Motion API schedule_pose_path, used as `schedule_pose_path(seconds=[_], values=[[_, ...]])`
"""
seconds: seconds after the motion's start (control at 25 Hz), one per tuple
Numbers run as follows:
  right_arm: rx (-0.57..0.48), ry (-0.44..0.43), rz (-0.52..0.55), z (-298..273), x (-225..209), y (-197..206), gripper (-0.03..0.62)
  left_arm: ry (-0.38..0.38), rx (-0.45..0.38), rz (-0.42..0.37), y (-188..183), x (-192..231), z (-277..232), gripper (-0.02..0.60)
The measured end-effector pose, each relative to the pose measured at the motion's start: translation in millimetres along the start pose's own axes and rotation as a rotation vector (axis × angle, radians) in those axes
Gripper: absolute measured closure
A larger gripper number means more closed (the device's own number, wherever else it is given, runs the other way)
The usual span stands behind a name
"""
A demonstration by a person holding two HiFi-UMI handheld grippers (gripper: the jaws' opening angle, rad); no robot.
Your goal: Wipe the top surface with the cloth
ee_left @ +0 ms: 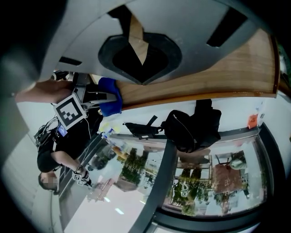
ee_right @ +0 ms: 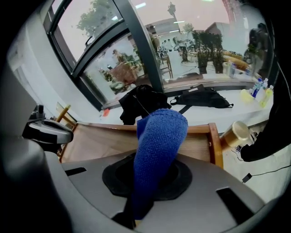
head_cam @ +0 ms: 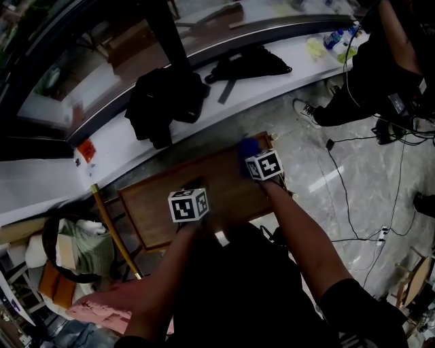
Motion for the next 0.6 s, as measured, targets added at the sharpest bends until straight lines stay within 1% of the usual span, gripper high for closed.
schedule_pose_path(seconds=[0.24, 0.44, 0.6], values=[[-0.004, 0.107, -0.03, 11, -27, 1, 0.546, 0.008, 0.0, -0.032, 8, -2, 8, 0.572], [0.001, 0.178, -0.048, 18, -43, -2, 0.546, 0.003, -0.016, -0.018, 11, 6, 21, 0.572], [-0.004, 0.252, -0.081, 23, -50, -1, 0.546, -0.013, -0.037, 0.0, 15, 21, 38, 0.572]])
Point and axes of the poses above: the fingertips, and each gripper's own axes: z backward along the fingers, x to its left, y out of its underside, the point moved 4 cm from there along z, backward along the fingers, and after that the axes turned 6 degrees about -z, right-handed, at the moved point
